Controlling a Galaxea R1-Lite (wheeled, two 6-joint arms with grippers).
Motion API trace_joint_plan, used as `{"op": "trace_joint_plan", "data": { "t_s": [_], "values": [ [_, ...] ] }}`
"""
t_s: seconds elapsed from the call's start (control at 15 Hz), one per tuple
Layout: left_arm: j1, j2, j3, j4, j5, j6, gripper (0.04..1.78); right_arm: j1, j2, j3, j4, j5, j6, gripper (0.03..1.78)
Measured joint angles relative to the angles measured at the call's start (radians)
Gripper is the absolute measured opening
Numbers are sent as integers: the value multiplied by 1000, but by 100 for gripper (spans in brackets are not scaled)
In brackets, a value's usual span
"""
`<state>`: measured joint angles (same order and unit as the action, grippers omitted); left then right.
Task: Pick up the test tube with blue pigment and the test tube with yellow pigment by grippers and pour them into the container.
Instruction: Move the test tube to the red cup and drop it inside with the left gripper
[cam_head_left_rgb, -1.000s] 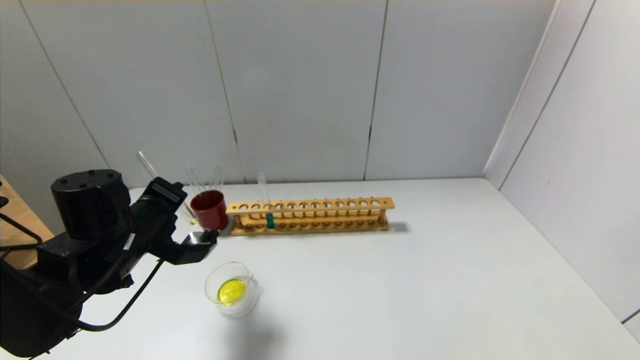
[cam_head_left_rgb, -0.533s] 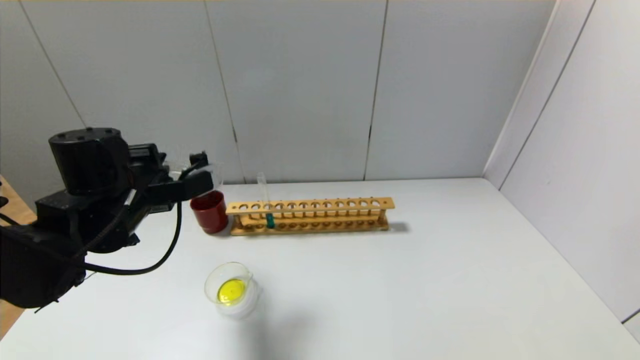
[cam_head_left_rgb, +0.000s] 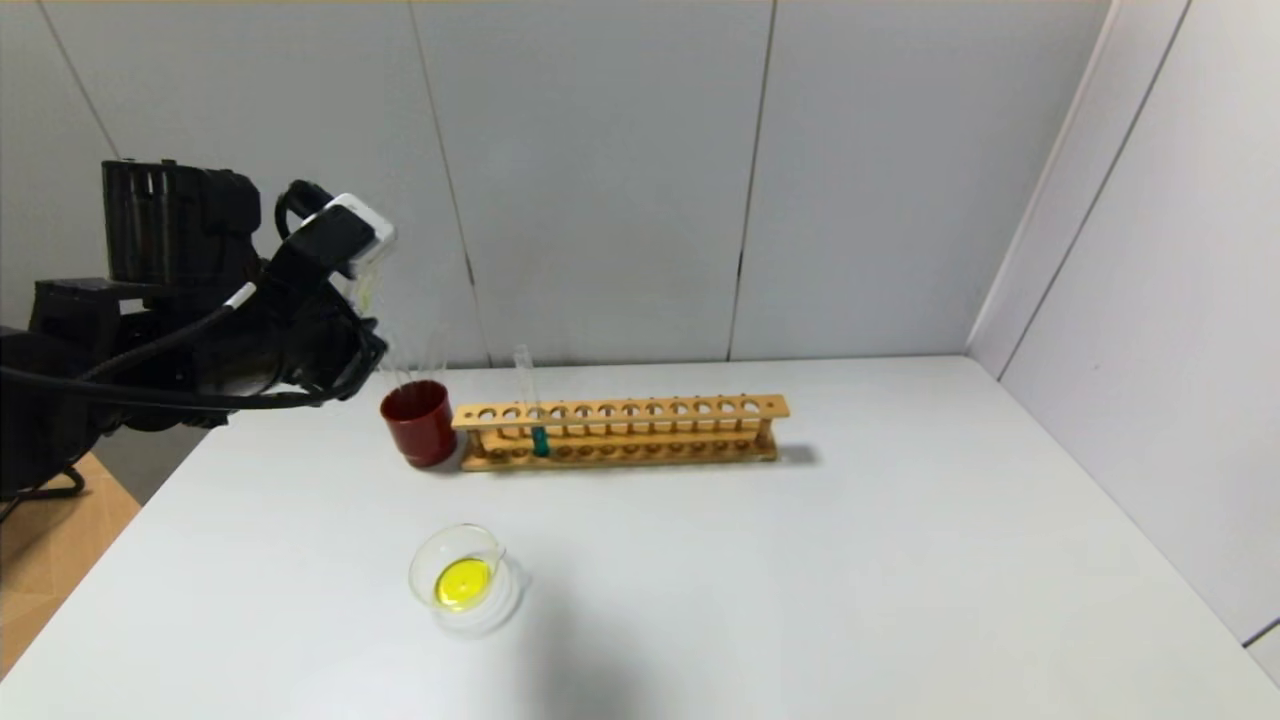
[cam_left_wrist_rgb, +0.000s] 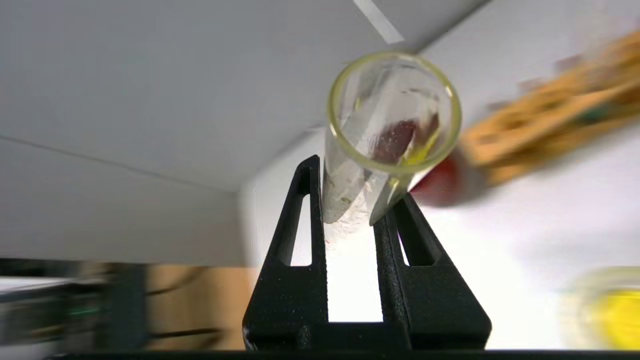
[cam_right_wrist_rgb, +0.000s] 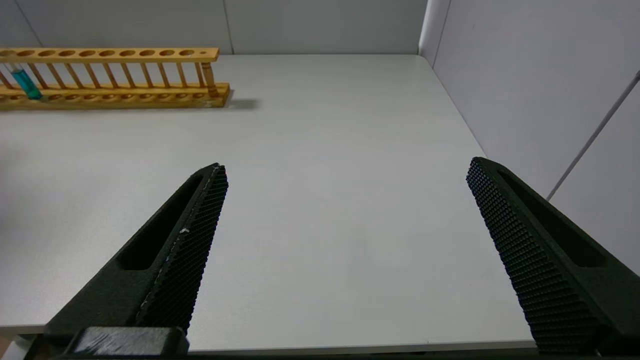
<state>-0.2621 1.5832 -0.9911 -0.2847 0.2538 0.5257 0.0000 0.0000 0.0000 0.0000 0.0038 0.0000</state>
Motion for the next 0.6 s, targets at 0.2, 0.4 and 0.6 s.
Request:
{"op": "trace_joint_plan", "data": {
  "t_s": [0.2,0.4,0.6],
  "values": [
    [0,14,22,-17,-31,-207,32,0,0,0,0,0,0,175],
    [11,50,20,-36,-71,-263,32,0,0,0,0,0,0,175],
    [25,133,-5,-135,-81,-291,32,0,0,0,0,0,0,175]
  ]
}}
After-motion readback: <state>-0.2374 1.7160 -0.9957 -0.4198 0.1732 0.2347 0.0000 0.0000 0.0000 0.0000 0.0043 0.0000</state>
